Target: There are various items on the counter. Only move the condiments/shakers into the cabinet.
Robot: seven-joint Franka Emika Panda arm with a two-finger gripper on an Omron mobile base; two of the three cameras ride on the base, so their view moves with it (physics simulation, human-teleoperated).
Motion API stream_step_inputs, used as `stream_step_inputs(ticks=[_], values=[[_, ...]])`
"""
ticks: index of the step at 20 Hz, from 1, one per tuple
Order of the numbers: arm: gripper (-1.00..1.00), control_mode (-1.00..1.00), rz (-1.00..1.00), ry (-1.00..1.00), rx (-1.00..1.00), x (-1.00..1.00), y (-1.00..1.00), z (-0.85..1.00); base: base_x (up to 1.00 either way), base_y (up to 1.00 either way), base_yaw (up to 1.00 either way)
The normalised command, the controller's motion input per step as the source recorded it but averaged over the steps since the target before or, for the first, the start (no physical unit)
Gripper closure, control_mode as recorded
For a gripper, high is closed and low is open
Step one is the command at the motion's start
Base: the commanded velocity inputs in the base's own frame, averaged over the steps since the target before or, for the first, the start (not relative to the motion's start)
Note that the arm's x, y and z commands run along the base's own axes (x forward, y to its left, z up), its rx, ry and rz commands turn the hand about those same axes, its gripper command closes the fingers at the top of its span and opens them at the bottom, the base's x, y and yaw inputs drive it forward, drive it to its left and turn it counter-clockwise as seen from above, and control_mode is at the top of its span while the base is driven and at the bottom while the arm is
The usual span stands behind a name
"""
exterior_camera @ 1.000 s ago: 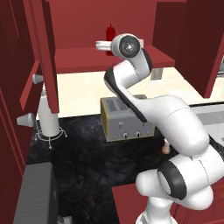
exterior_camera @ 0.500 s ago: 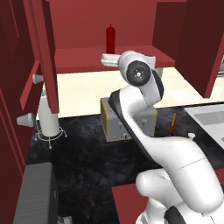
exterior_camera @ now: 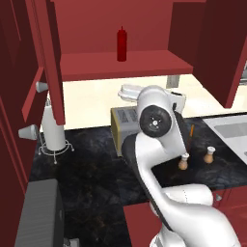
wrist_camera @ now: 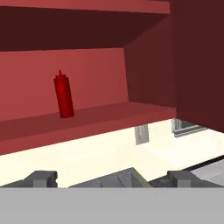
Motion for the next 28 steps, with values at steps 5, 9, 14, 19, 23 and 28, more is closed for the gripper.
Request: stream_step_inputs(ticks=[5,9,14,19,23,28], values=[[-1.0,-1.0,-0.21,0.35,0.07,-0.97,-0.42,-0.55,0.0,0.0,0.0],[-1.0,-1.0,-0.18,0.43,0.04,-0.72,-0.51,-0.84,0.0,0.0,0.0],[-1.0,-1.0,-0.09,0.39,0.04,-0.5,-0.65,-0.94,0.0,0.0,0.0],[-1.0,-1.0,0.0,0.21,0.05,-0.33,-0.65,-0.75,0.0,0.0,0.0],[-1.0,-1.0,0.03,0.0,0.07,0.0,-0.71,-0.31,0.0,0.0,0.0],[-1.0,-1.0,0.07,-0.01,0.05,0.0,-0.61,-0.18,0.0,0.0,0.0]])
